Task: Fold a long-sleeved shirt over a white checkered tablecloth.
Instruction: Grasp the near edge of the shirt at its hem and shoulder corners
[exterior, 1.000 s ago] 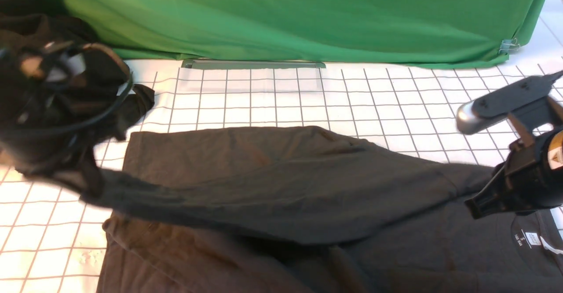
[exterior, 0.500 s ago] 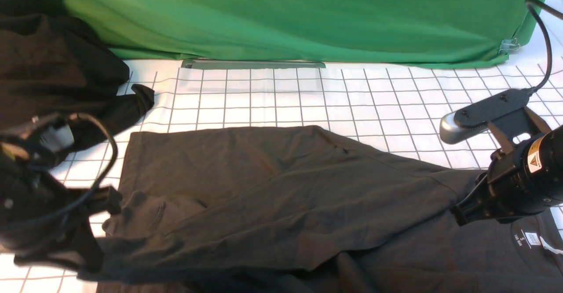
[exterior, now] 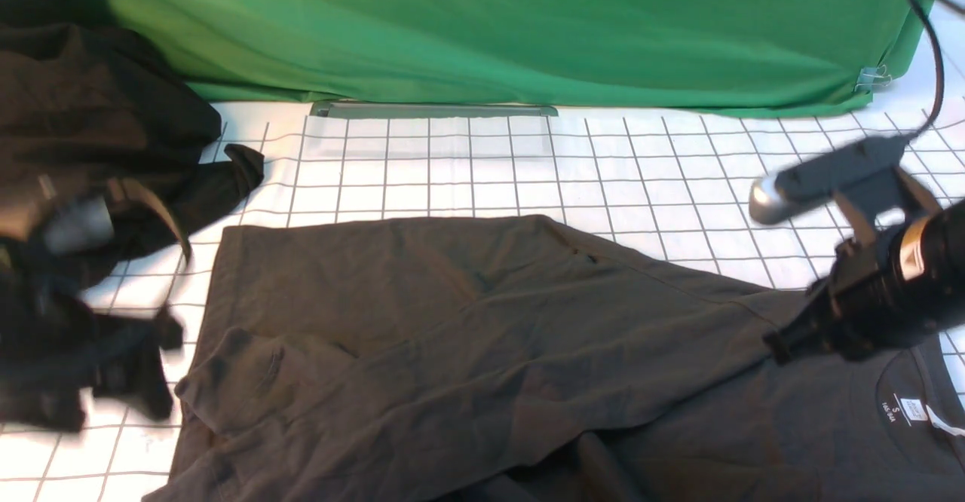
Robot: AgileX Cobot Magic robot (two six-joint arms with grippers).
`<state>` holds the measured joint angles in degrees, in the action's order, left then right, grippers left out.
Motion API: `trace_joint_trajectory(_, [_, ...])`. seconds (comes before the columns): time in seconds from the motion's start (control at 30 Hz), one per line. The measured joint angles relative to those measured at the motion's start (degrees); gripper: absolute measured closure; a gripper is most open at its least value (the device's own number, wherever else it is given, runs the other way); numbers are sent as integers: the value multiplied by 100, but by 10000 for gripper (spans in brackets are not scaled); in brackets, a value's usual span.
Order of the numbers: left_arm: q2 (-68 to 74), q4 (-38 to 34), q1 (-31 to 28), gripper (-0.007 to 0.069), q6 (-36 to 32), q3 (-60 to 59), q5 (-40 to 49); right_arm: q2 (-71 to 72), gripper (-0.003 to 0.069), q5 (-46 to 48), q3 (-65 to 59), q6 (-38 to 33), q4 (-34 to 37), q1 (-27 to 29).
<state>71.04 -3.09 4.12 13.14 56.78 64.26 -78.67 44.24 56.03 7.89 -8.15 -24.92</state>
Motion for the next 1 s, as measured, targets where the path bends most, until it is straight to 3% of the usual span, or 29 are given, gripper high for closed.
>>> trace_joint_trajectory(0.13, [643,396,-42,214,167,874,-288,-348,628,256,833,-193,0,0])
trace_joint_trajectory(0.37, [2358,449,-199,270,183,2066,-697,-1351,628,914,2121,-721,209,175])
trace_joint_trajectory(0.6, [4376,474,-206,232,-161,3591,-1083,-2547,628,1329,3257,-1728,1833,1049])
trace_joint_trajectory(0.7, [4762,496,-206,217,-191,3869,-1103,-2753,617,1381,3471,-1835,1908,1105])
trace_joint_trajectory(0.8, [5272,606,-206,195,-232,4181,-1103,-3095,552,1384,3860,-1900,2001,1110])
trace_joint_trajectory(0.9, [5529,727,-206,185,-264,4267,-1152,-3450,411,1392,4254,-1940,2038,1110])
trace_joint_trajectory(1.0, [5576,727,-206,182,-433,4296,-1224,-3723,330,1384,4525,-1946,2044,1110])
